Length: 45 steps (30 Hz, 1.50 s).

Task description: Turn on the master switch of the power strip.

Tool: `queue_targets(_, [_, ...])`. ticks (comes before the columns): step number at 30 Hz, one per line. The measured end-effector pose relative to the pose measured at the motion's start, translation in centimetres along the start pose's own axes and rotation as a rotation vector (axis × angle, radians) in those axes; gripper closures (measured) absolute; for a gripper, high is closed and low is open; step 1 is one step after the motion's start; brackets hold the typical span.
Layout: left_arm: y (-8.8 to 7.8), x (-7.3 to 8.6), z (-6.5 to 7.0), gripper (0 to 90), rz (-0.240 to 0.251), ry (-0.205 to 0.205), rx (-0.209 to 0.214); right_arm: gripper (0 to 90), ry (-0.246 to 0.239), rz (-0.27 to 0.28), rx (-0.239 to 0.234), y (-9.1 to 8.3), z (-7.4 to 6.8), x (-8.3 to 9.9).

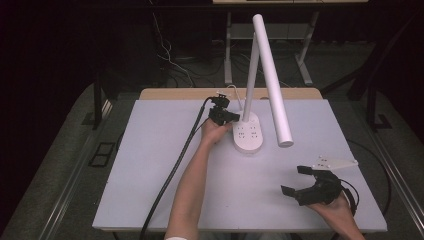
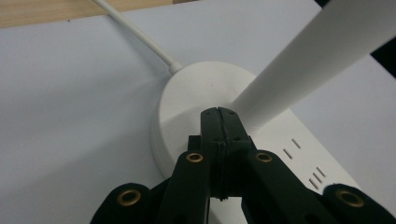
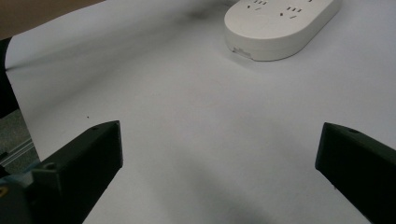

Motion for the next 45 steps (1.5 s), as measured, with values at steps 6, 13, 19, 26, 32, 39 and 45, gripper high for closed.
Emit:
queue_targets(6, [0.09,0.07,0.27,90.0,-0.005,0.057,-0.008,0.3,0.000,-0.009,0.002,0.14,-0.08,0.02])
queue_targets(13, [0.32,-0.14,0.60,90.0,-0.024,0.099,-0.033,0.2,-0.006,-0.006,0.003,0.08,-0.09,0.06])
queue_targets(19, [0.58,-0.21,0.46,90.0,-0.027,0.048,-0.028,0.2,-0.009,-0.008,-0.001,0.07,-0.17,0.07])
queue_targets(26, [0.58,0.04,0.10,90.0,-0.012,-0.007,0.003,0.3,-0.011,-0.004,0.002,-0.06,-0.22,0.06])
queue_targets(32, [0.52,0.02,0.07,90.0,-0.018,-0.030,0.014,0.3,-0.004,-0.007,0.002,-0.01,-0.05,0.10])
queue_targets(39, [0.44,0.13,-0.20,90.0,0.007,-0.078,0.032,0.2,-0.007,-0.007,0.003,0.00,-0.09,0.12])
queue_targets(45, [0.41,0.06,-0.17,90.0,0.022,-0.088,0.016,0.2,-0.009,-0.009,0.000,0.09,-0.05,0.13])
Point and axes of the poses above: each handheld gripper's, and its own axes: y roughly forward along the jaws, x roughly out of its underside, z roughly to its right, the point moved 3 cm from there along y, roughly forward along the jaws, and after that the axes turned 6 degrees about -x, right-handed, at the moved point
